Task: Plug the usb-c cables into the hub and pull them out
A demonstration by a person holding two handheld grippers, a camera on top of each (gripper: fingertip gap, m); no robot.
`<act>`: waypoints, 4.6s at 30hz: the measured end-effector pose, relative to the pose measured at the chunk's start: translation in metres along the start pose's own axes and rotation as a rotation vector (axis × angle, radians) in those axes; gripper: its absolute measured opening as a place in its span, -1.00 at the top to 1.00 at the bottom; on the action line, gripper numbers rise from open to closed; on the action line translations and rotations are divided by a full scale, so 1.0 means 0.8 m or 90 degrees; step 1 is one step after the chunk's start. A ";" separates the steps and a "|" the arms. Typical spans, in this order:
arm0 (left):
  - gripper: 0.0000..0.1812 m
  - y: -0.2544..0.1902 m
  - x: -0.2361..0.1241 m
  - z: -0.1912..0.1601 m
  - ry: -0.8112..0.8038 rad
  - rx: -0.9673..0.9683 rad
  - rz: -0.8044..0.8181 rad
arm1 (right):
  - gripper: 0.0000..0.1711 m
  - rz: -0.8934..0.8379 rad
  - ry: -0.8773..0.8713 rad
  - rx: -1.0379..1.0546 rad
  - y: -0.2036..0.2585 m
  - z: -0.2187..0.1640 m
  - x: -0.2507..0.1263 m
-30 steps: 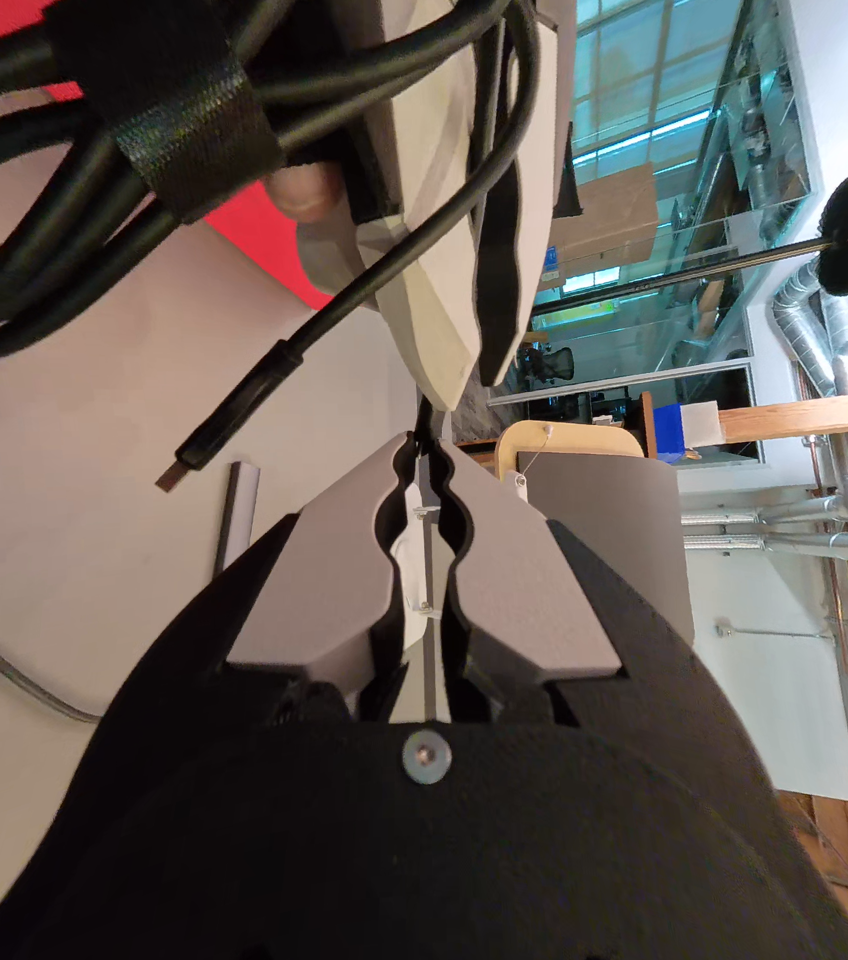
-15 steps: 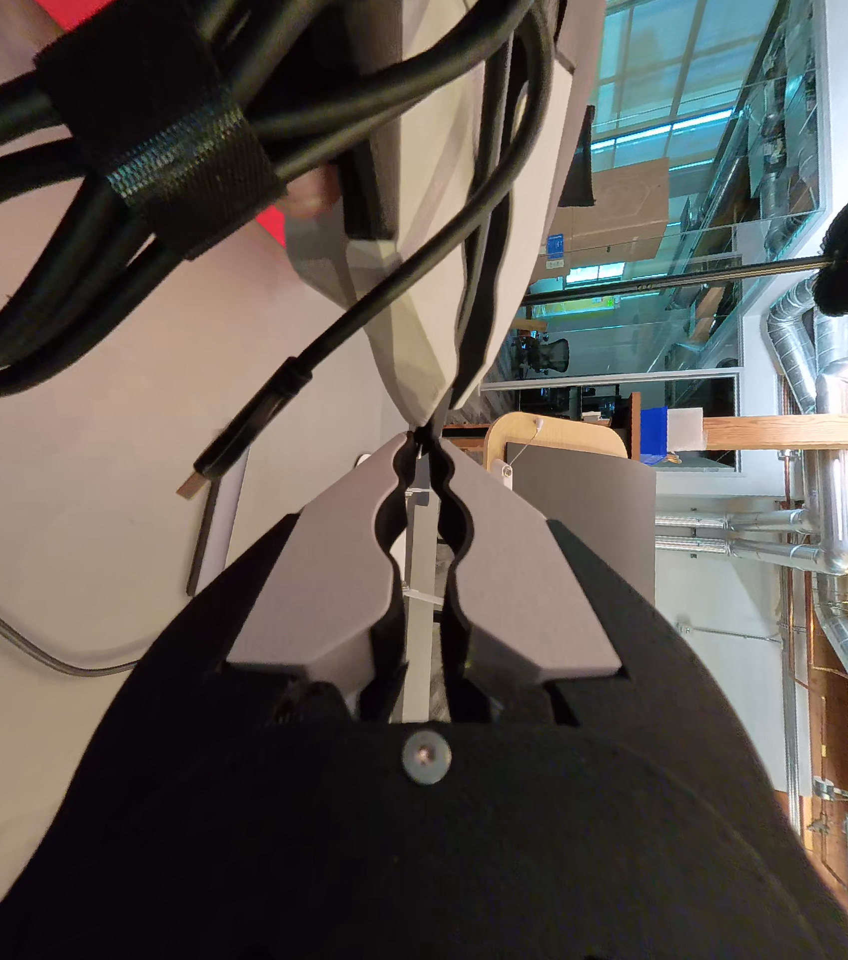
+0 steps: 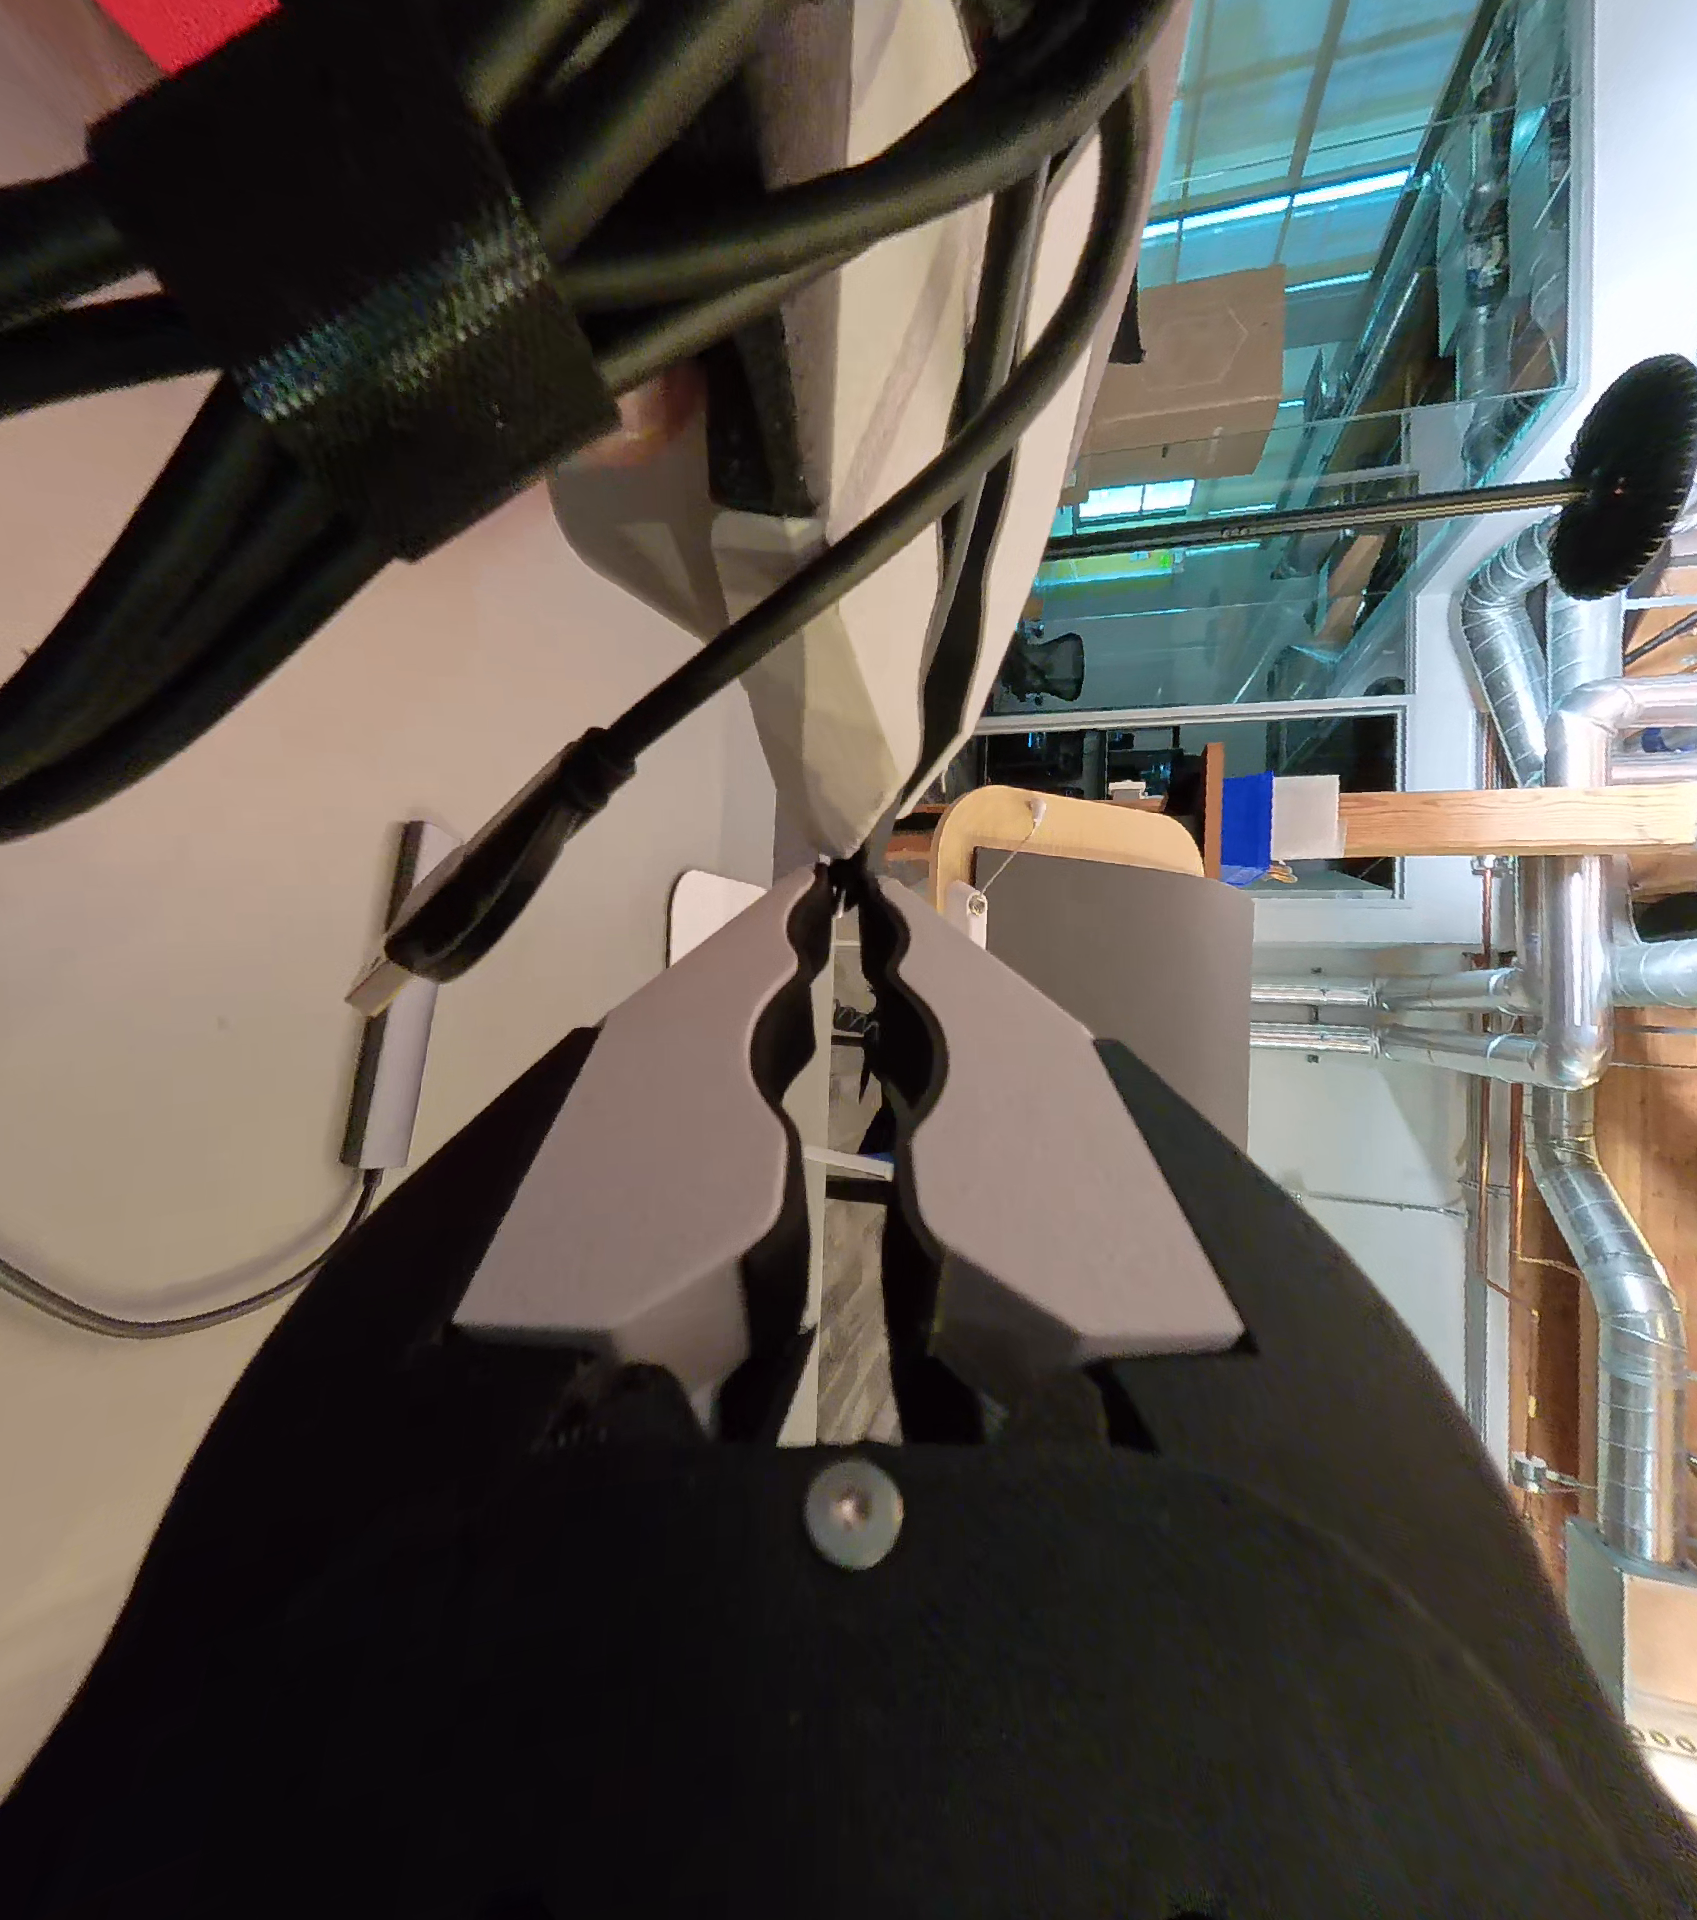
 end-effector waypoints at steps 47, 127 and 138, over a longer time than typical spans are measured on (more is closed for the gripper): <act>0.87 -0.025 0.013 -0.004 0.058 0.165 0.122 | 1.00 0.214 -0.256 0.309 -0.018 0.031 -0.022; 0.86 0.037 -0.015 -0.015 -0.005 -0.014 0.083 | -0.57 0.483 0.176 0.719 0.132 -0.118 0.108; 0.86 0.038 -0.019 -0.012 -0.009 -0.010 0.086 | -0.48 0.561 0.173 0.649 0.139 -0.124 0.147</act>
Point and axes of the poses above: each gripper's, where its closed fingertips meet, x out along the fingers, z out of its top, y = z × x across the jaws, the point moved 9 cm from there along -x, back along the fingers, and after that the axes turned 6 degrees about y, right-handed, at the moved point
